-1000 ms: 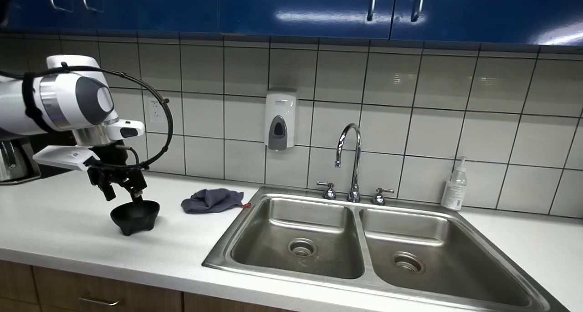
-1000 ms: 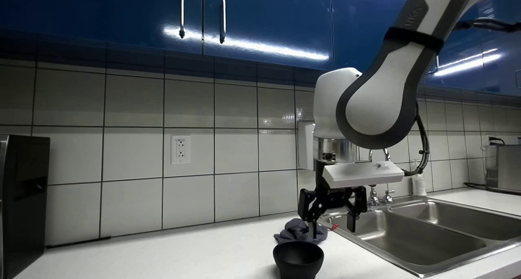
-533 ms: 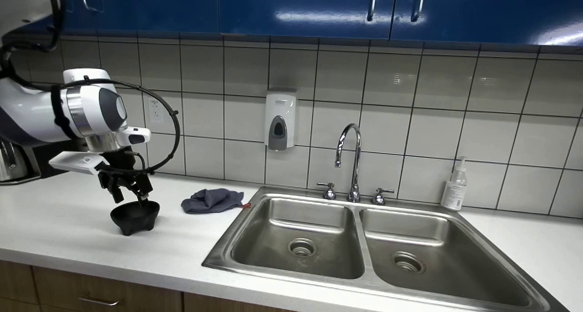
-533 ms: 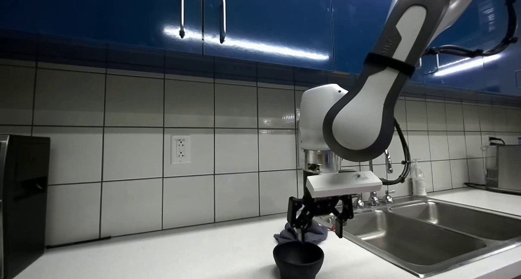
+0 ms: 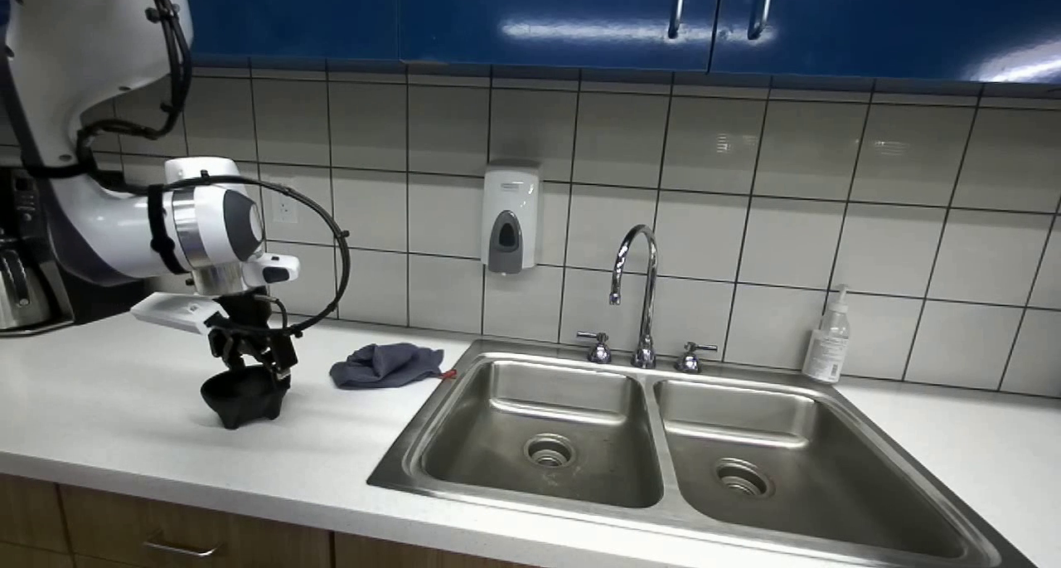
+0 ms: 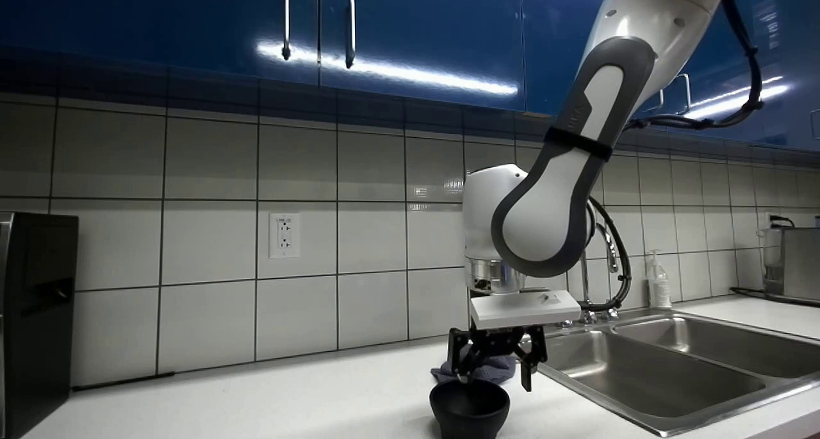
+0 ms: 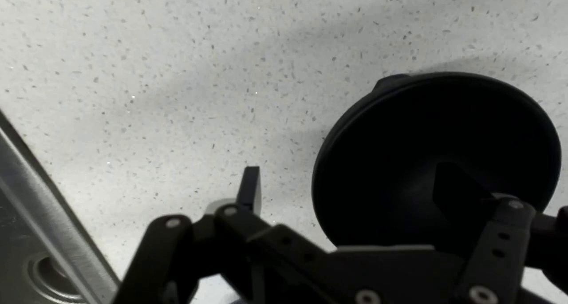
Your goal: Put the black bowl inside the sink
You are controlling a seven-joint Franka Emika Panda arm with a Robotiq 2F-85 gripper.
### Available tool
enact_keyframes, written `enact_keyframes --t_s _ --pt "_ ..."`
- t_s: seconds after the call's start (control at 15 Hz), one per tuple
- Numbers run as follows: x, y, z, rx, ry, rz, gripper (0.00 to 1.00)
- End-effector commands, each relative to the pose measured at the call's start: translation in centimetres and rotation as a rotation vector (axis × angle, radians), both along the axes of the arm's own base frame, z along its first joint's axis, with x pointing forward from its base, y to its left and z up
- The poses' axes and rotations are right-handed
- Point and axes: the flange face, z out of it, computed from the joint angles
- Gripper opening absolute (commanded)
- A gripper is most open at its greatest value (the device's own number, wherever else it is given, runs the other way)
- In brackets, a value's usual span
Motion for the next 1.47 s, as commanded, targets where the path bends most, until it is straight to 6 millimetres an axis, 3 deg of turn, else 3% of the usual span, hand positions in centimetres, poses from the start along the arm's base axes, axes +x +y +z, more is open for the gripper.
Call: enact_keyframes --t_s 0.0,0.2,0.27,0.4,0.93,1.07,1.4 --pt "1.7 0.3 -0.8 -0.021 0.02 -0.028 1.0" --pt "2.4 0.3 -1.7 -0.029 0.024 -0.036 0.96" --pt "2.5 0.4 -1.8 -0.031 0.024 -0.041 0.74" --pt "2.8 0.4 -2.1 -0.029 0.026 -0.046 0.69" --pt "3.2 0.5 -2.5 -0.028 0.028 -0.066 0.06" --pt "3.3 0.7 -2.2 -0.024 0.021 -0.067 0.01" --pt "3.3 1.0 -1.5 -0.018 0.004 -0.067 0.03"
